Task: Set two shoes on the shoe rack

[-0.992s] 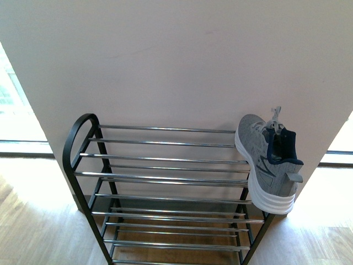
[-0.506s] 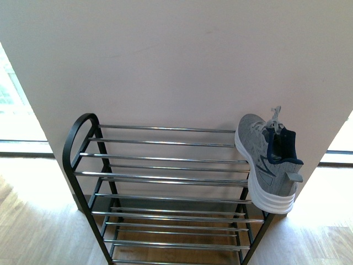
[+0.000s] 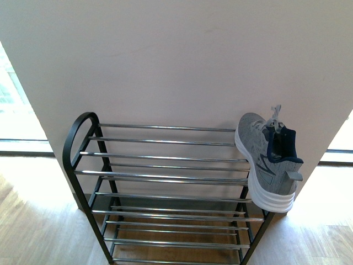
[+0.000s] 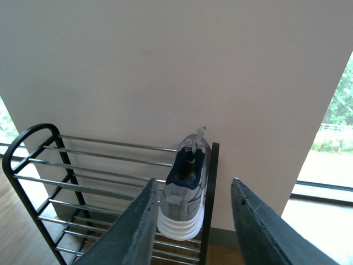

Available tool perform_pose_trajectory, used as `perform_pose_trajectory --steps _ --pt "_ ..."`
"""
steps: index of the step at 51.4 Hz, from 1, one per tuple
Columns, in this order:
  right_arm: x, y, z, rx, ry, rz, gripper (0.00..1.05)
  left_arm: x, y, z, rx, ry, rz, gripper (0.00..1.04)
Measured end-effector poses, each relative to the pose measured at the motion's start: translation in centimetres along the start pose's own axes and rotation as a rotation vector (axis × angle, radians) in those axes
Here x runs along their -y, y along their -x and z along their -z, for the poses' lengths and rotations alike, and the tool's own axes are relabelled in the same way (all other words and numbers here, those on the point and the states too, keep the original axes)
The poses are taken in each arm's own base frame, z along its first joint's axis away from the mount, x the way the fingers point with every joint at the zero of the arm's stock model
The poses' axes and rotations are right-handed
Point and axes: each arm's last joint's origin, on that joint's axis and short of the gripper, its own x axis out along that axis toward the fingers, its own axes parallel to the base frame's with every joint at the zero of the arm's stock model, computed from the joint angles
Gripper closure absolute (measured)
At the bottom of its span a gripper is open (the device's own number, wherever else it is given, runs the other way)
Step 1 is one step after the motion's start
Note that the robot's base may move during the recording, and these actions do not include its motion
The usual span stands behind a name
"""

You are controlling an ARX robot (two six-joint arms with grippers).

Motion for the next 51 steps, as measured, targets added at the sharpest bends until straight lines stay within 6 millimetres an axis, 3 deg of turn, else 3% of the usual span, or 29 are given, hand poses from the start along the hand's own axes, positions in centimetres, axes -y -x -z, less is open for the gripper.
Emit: perform_pose_trajectory --steps 10,15,31,37,41,51 --pt "0.0 0.0 0.0 0.0 0.0 0.0 0.21 0.0 0.0 0.0 0.0 0.0 0.0 1.03" --pt "0.0 0.0 0.0 0.001 -0.001 0.0 0.08 0.0 0.0 0.0 0.0 0.0 -0.001 1.03" --pt "0.0 0.0 0.0 0.0 -0.002 0.003 0.09 0.0 0.0 0.0 -0.004 0.004 0.008 1.03" --pt "0.0 0.0 0.0 0.0 -0.003 0.002 0.09 0.3 -0.3 -0.4 -0.072 0.434 0.359 1.03" --pt "0.0 0.0 0.0 0.0 -0.003 -0.004 0.09 1.3 -1.1 -2.1 -0.129 0.65 0.57 1.03" --pt "0.0 0.0 0.0 0.0 -0.003 -0.003 0.09 4.7 -4.9 -4.4 -0.262 0.798 0.617 1.03"
